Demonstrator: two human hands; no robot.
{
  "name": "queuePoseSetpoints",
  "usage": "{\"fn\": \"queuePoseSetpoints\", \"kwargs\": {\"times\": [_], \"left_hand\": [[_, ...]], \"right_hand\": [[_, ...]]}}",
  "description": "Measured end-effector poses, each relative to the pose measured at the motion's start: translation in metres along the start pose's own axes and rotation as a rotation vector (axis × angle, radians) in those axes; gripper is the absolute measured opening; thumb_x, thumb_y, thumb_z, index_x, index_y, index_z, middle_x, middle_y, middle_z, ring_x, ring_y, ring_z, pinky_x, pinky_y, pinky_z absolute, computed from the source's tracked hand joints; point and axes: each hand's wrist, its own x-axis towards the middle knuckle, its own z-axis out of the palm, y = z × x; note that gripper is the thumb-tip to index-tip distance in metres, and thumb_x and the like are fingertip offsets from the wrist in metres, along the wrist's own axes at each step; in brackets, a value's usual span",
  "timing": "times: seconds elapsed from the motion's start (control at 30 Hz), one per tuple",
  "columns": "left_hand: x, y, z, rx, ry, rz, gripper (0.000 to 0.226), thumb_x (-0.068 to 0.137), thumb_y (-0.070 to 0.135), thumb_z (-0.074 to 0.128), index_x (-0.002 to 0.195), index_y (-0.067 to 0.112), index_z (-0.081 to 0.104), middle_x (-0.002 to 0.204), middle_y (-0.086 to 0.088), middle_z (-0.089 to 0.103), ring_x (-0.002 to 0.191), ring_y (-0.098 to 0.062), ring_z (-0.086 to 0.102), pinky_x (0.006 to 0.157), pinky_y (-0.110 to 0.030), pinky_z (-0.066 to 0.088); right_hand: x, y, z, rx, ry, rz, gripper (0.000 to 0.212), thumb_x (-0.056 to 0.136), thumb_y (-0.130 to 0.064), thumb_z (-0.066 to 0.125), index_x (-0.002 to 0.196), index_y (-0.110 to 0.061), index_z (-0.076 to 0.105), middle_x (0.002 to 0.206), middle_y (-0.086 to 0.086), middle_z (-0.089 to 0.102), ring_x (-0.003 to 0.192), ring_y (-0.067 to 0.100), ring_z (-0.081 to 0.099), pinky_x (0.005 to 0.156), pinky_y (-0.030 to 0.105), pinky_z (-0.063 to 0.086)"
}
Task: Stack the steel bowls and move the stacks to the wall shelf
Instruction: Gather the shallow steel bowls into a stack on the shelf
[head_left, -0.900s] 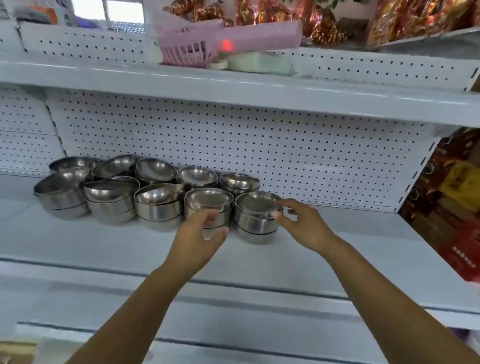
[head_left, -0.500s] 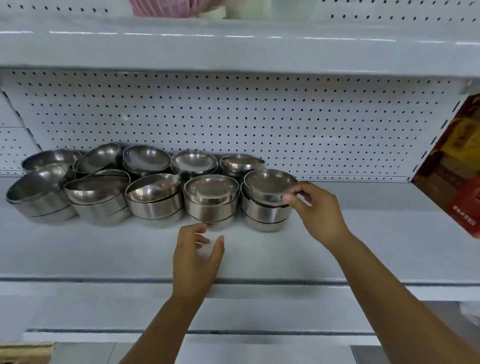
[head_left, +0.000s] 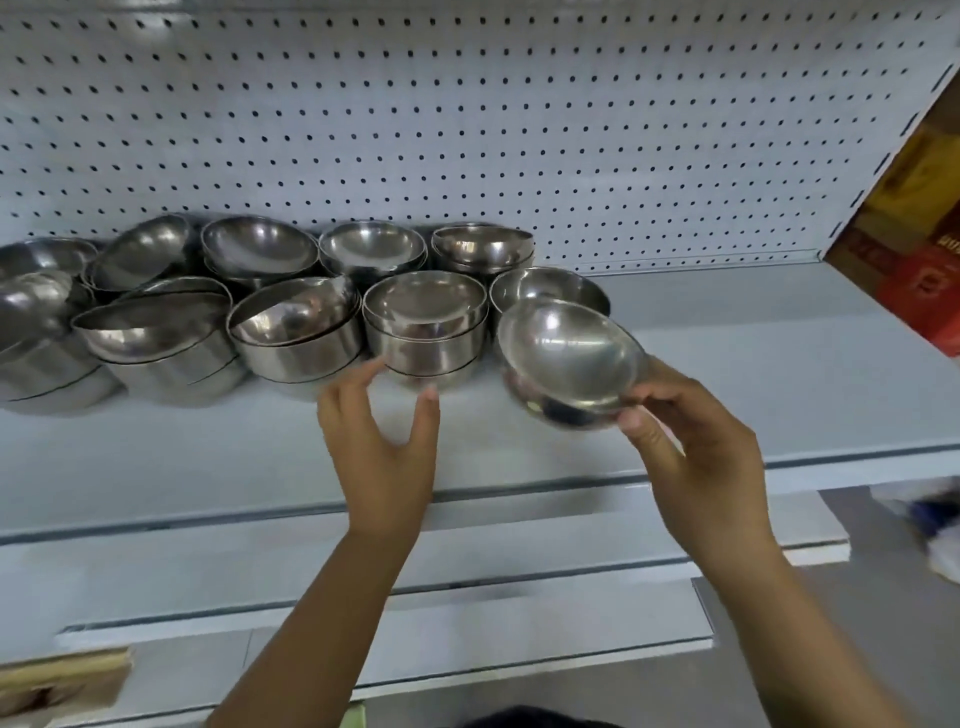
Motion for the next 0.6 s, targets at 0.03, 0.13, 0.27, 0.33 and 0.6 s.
{"fn": "queuePoseSetpoints", "kwargs": {"times": [0.03, 0.13, 0.27, 0.33, 0.6], "left_hand": [[0.005, 0.000, -0.002, 0.060, 0.030, 0.039, 0.042, 0.092, 0.028, 0.074, 0.129, 0.019, 0.057, 0.130, -0.001, 0.054, 0.126, -0.015, 0.049, 0.109, -0.041, 0.042], [0.022, 0.001, -0.008, 0.179, 0.072, 0.138, 0.039, 0.095, 0.026, 0.071, 0.130, 0.012, 0.062, 0.130, -0.006, 0.061, 0.125, -0.026, 0.051, 0.112, -0.020, 0.029], [0.041, 0.001, -0.015, 0.229, -0.023, 0.279, 0.033, 0.098, 0.027, 0.069, 0.128, 0.014, 0.067, 0.128, -0.001, 0.066, 0.124, -0.024, 0.052, 0.111, -0.025, 0.032], [0.049, 0.002, -0.016, 0.236, -0.093, 0.322, 0.032, 0.098, 0.029, 0.068, 0.128, 0.016, 0.067, 0.128, 0.002, 0.067, 0.124, -0.022, 0.050, 0.108, -0.043, 0.041], [0.077, 0.009, -0.013, 0.393, -0.273, 0.389, 0.037, 0.097, 0.043, 0.063, 0.124, 0.020, 0.070, 0.114, 0.001, 0.071, 0.120, -0.027, 0.051, 0.095, -0.038, 0.029]], "right_hand": [[-0.008, 0.005, 0.001, -0.034, -0.015, -0.003, 0.020, 0.088, -0.029, 0.069, 0.105, -0.019, 0.071, 0.129, -0.010, 0.071, 0.126, 0.011, 0.064, 0.105, 0.023, 0.049], [-0.027, 0.019, 0.009, -0.100, -0.040, 0.004, 0.015, 0.086, -0.028, 0.070, 0.101, -0.024, 0.072, 0.132, -0.011, 0.069, 0.125, 0.001, 0.061, 0.101, 0.014, 0.046], [-0.033, 0.032, 0.026, -0.090, -0.089, 0.025, 0.014, 0.086, -0.020, 0.072, 0.099, -0.022, 0.073, 0.134, -0.007, 0.067, 0.107, -0.006, 0.067, 0.089, 0.010, 0.049], [-0.032, 0.037, 0.032, -0.090, -0.104, 0.039, 0.014, 0.087, -0.023, 0.072, 0.101, -0.020, 0.074, 0.136, -0.013, 0.066, 0.104, 0.000, 0.069, 0.087, 0.014, 0.052], [-0.029, 0.033, 0.038, -0.043, -0.251, 0.250, 0.082, 0.079, -0.054, 0.074, 0.149, -0.049, 0.030, 0.147, -0.036, 0.046, 0.135, -0.016, 0.043, 0.105, 0.016, 0.045]]}}
